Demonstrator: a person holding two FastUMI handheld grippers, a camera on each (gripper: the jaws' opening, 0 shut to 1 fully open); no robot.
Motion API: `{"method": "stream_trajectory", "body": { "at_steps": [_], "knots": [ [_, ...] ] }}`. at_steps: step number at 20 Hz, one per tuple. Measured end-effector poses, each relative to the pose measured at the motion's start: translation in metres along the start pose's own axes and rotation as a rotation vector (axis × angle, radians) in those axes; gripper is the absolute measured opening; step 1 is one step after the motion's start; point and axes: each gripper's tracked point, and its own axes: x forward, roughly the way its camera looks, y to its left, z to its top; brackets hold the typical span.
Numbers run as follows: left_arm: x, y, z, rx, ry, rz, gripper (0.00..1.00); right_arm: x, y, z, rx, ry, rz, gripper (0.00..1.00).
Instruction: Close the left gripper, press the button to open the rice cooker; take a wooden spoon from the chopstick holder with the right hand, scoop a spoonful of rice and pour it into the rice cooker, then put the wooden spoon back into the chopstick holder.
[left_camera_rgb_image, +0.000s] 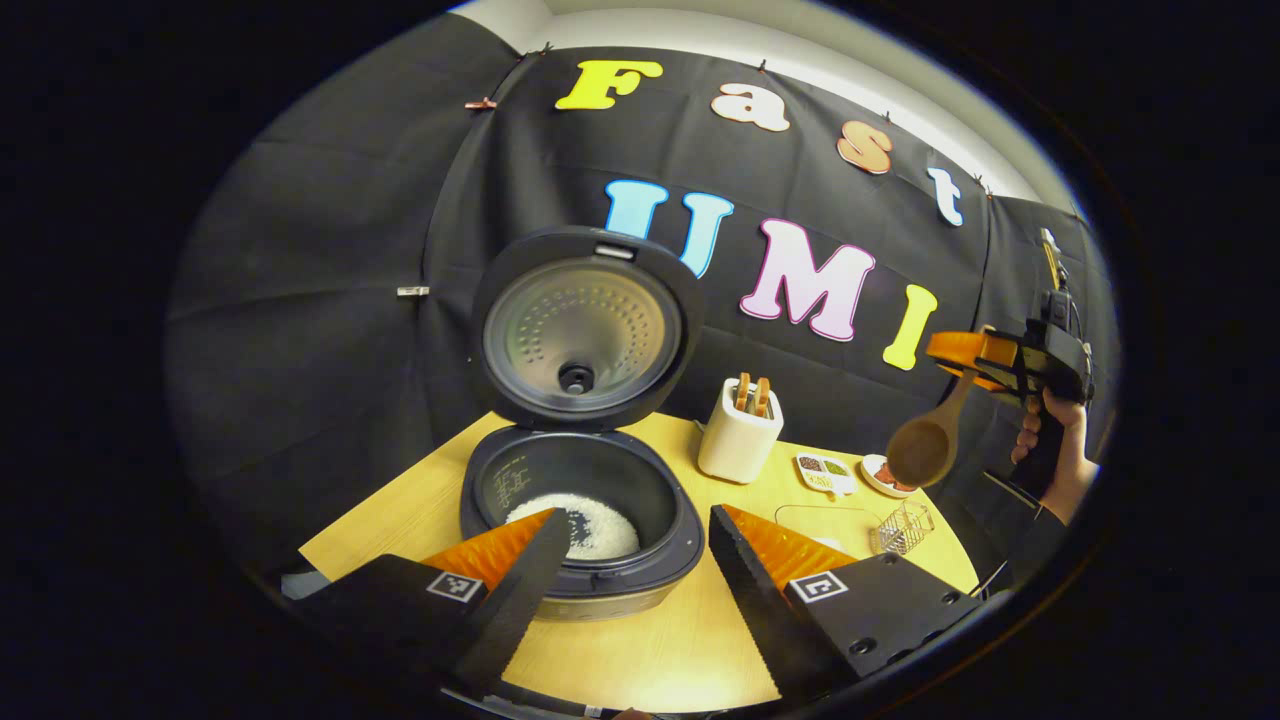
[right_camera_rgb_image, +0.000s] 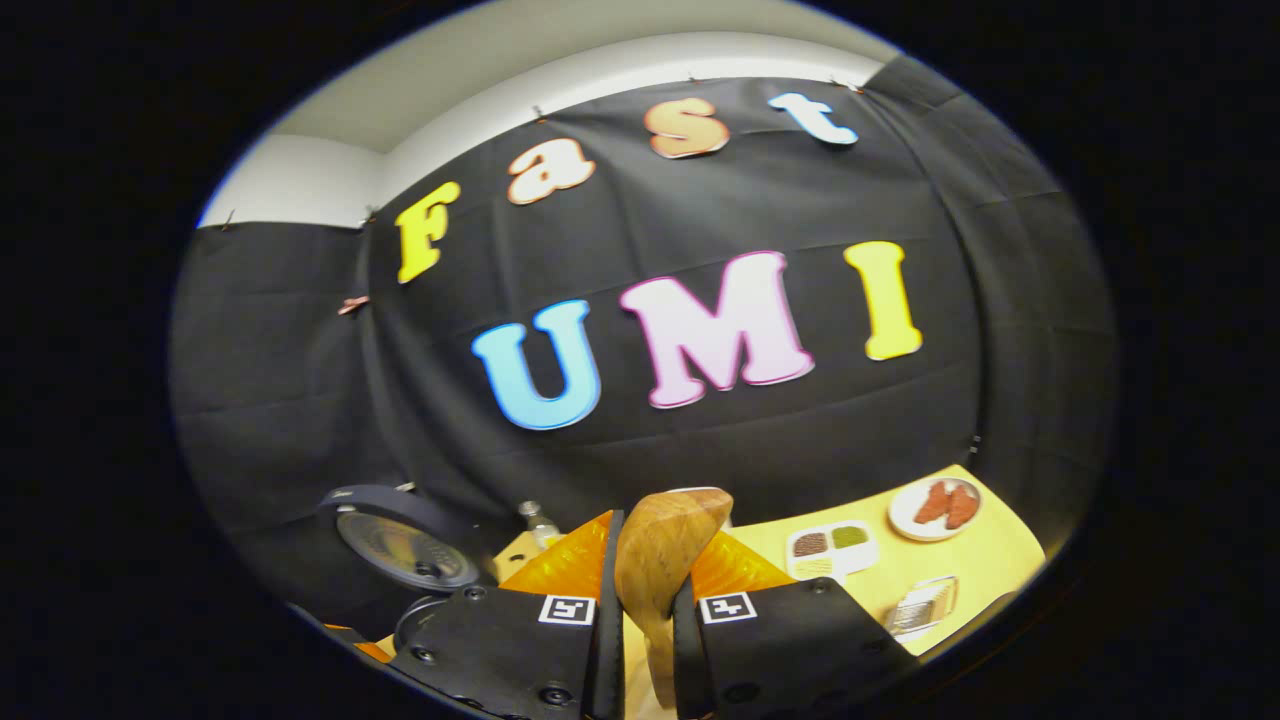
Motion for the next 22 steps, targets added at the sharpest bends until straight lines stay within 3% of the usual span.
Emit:
{"method": "stream_trajectory", "body": {
  "at_steps": [6,10,16,22],
  "knots": [
    [0.005,-0.019,0.023,0.024,-0.039,0.085,0.95,-0.017,-0.143,0.013,0.140,-0.019,-0.228,0.23],
    [-0.001,-0.017,0.033,0.030,-0.056,0.194,0.95,-0.004,-0.209,-0.004,0.243,-0.007,-0.329,0.23],
    [-0.013,-0.007,0.044,-0.001,-0.076,0.362,0.95,0.025,-0.277,-0.041,0.331,0.029,-0.417,0.24],
    [-0.018,0.005,0.067,-0.030,-0.120,0.470,0.95,0.043,-0.319,-0.100,0.398,0.113,-0.478,0.24]
  ]
}}
